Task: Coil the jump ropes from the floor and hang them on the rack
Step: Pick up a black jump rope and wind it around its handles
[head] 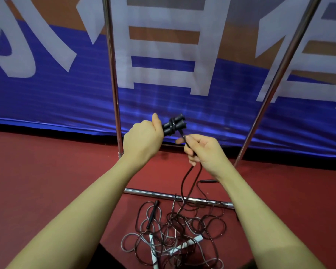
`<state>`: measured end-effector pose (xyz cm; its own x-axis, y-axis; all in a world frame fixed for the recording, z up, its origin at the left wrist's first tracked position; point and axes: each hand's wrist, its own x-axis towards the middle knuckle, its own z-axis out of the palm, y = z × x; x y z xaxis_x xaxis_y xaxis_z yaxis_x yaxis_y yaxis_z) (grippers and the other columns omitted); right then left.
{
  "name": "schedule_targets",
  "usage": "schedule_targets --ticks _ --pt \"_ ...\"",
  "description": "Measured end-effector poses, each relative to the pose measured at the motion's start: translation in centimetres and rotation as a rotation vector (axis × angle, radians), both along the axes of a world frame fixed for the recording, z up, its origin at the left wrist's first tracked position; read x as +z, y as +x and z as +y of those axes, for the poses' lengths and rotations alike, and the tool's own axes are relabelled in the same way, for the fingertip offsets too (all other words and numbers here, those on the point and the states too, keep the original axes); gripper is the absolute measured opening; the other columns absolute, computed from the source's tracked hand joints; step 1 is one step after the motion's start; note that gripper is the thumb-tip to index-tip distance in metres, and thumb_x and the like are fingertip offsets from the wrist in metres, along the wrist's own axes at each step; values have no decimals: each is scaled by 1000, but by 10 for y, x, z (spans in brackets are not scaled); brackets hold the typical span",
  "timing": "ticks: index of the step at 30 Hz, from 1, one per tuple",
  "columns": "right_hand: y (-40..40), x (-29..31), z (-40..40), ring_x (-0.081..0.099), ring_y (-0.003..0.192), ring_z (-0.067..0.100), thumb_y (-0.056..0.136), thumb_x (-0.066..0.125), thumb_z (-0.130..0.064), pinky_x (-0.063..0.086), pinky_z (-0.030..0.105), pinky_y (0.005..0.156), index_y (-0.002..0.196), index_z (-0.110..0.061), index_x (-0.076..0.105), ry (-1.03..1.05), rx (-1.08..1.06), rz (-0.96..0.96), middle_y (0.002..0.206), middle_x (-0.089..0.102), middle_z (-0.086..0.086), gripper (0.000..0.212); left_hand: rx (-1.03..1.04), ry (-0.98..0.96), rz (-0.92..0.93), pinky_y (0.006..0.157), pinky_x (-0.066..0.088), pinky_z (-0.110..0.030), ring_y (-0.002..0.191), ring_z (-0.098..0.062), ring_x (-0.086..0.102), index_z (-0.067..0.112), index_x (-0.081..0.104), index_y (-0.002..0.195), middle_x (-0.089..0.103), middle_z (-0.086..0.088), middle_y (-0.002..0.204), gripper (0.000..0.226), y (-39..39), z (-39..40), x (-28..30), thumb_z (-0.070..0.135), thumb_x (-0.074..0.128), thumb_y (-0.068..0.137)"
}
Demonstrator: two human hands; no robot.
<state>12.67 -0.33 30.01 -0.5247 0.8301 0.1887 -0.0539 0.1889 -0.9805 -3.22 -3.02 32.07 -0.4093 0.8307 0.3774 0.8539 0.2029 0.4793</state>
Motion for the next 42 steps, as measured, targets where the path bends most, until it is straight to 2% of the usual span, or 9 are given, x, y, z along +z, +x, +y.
schedule_targets --ticks 3,9,12,19,24,27,31,35,42 --pt "-3 1 -4 24 41 6 102 37 -11 31 21 43 85 -8 64 25 28 -69 49 31 -7 32 80 -36 -26 72 33 -37 87 -37 55 7 55 83 63 -21 98 50 0 3 -5 34 18 103" --pt "6 9 -8 26 41 8 99 46 -15 30 22 44 77 -8 66 87 32 -204 41 30 -11 31 77 -115 62 74 35 -38 100 -40 57 0 60 105 62 -22 107 49 -3 7 -17 29 21 103" --pt "10 13 -12 32 43 7 92 58 -21 33 21 46 76 -12 69 150 31 -217 42 38 -9 21 98 -140 65 72 32 -36 98 -40 59 0 61 102 63 -23 107 50 -10 10 -23 30 21 103" --pt "11 16 -9 49 47 -4 90 60 -4 35 8 55 79 -2 68 297 -112 -229 50 58 -19 14 -28 -260 132 82 41 -38 102 -40 58 2 65 100 63 -23 108 53 -16 7 -25 35 24 102" --pt "8 14 -4 49 46 -3 92 59 -12 32 7 54 67 -20 61 359 -263 -195 52 57 -20 26 -256 -302 230 70 32 -35 92 -39 58 11 40 60 57 -18 81 52 -14 3 -19 36 24 102" --pt "9 14 1 45 41 -1 91 62 -17 31 9 48 64 -22 61 287 -300 -148 53 56 -14 27 -336 -267 324 65 29 -33 83 -36 56 13 36 56 42 -6 62 53 -11 -3 -8 36 23 102" --pt "11 14 4 25 38 3 87 66 -16 22 17 40 61 -14 57 104 -320 -19 42 39 -13 28 -429 -71 439 57 23 -32 65 -35 48 15 35 57 34 -1 51 55 -9 -11 4 44 13 97" --pt "8 14 3 22 40 7 81 64 -24 18 23 41 61 -12 52 17 -249 118 45 34 -9 26 -506 96 271 50 15 -33 44 -24 28 19 22 50 24 4 41 49 -8 -18 5 50 3 82" --pt "3 8 1 25 39 4 99 43 -17 23 19 41 69 -12 57 25 -213 82 45 32 -11 34 -237 141 -205 58 26 -35 53 -23 31 10 25 53 32 -3 49 54 7 -16 12 32 25 103"
